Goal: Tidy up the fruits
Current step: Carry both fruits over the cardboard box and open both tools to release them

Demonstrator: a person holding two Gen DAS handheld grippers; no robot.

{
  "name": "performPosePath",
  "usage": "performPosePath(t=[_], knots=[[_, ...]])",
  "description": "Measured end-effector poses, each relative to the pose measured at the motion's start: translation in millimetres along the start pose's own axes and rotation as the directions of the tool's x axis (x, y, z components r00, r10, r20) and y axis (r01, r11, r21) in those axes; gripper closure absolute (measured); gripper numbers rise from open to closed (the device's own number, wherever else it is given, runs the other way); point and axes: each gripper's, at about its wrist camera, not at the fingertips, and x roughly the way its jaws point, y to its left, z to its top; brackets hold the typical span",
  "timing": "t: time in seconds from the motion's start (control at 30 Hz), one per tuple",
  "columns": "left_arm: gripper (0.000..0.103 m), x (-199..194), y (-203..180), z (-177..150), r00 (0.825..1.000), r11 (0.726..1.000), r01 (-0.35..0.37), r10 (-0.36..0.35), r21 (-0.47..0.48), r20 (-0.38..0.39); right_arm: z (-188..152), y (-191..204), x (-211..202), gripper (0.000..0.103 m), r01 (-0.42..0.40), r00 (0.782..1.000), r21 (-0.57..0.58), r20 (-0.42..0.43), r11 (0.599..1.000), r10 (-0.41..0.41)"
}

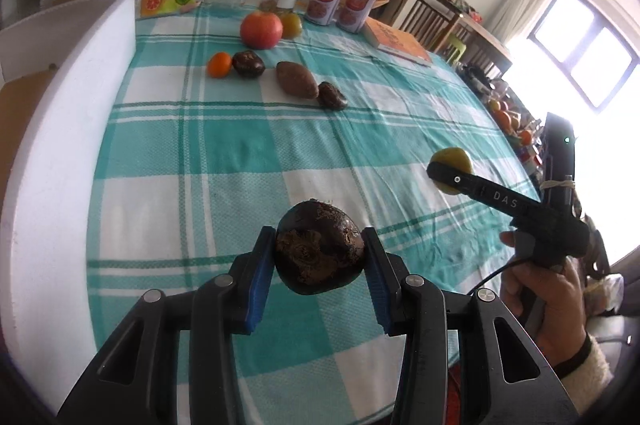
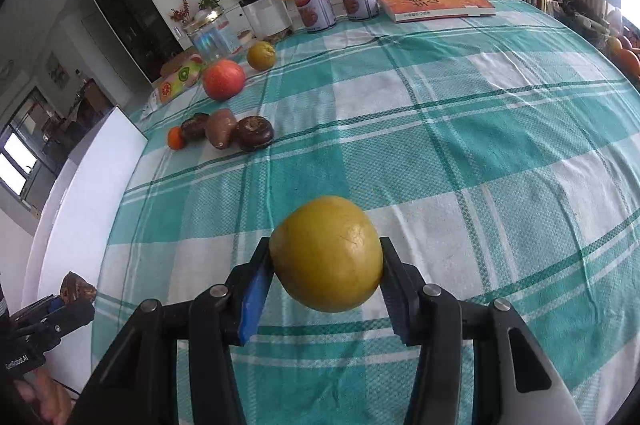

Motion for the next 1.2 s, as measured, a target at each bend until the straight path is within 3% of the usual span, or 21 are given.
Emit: performPosePath(t=[0.1,0.17,0.3,0.37,0.47,0.53,0.6,0.67,0.77,0.83,0.93,1.03,1.13,1.17,1.2], knots=[[0.059,-49,8,1,0.998,0.999,0.030,-0.030,-0.016,0.051,5,49,-18,0.052,-0.120,0.993,-0.035,0.001,0.992,0.120],[0.059,-82,25,4,0.995,0.999,0.009,-0.005,-0.040,0.100,7,93,-26,0.052,-0.204,0.979,-0.082,-0.009,0.975,0.204],[0.059,-129,81,5,0.976,0.985,-0.113,0.134,-0.131,0.169,0,192,-23,0.052,-0.383,0.924,-0.167,-0.081,0.909,0.375],[0.059,-140,117,1,0.966,0.963,-0.170,0.205,-0.210,0.158,-9,240,-13,0.052,-0.457,0.888,-0.197,-0.147,0.867,0.435],[0.059,-157,163,-10,0.975,0.929,-0.097,0.160,-0.358,0.152,-26,305,4,0.052,-0.524,0.848,-0.246,-0.241,0.816,0.472],[0.059,-171,173,-16,0.975,0.918,-0.047,0.127,-0.395,0.181,-32,334,11,0.052,-0.546,0.834,-0.263,-0.265,0.795,0.485],[0.059,-182,179,-18,0.970,0.906,0.008,0.095,-0.423,0.223,-32,356,18,0.052,-0.547,0.834,-0.283,-0.267,0.788,0.483],[0.059,-188,186,-20,0.956,0.887,0.016,0.121,-0.462,0.266,-29,372,26,0.052,-0.531,0.845,-0.308,-0.266,0.790,0.464],[0.059,-181,214,-25,0.944,0.816,-0.005,0.195,-0.579,0.267,-30,390,50,0.052,-0.491,0.865,-0.347,-0.304,0.799,0.400],[0.059,-172,235,-32,0.944,0.759,-0.018,0.227,-0.651,0.239,-33,393,62,0.052,-0.467,0.875,-0.375,-0.323,0.801,0.360],[0.059,-153,256,-39,0.954,0.704,-0.054,0.247,-0.708,0.173,-43,404,76,0.052,-0.455,0.878,-0.424,-0.359,0.783,0.316],[0.059,-134,271,-43,0.965,0.656,-0.089,0.244,-0.749,0.100,-54,415,89,0.052,-0.426,0.892,-0.493,-0.366,0.759,0.264],[0.058,-119,278,-44,0.969,0.628,-0.134,0.245,-0.766,0.031,-60,420,99,0.051,-0.380,0.913,-0.548,-0.351,0.745,0.208],[0.058,-115,279,-43,0.970,0.619,-0.149,0.244,-0.771,0.009,-60,420,99,0.047,-0.374,0.917,-0.555,-0.342,0.743,0.206],[0.056,-115,277,-41,0.967,0.613,-0.166,0.256,-0.773,-0.004,-59,418,97,0.035,-0.375,0.918,-0.556,-0.334,0.742,0.214]])
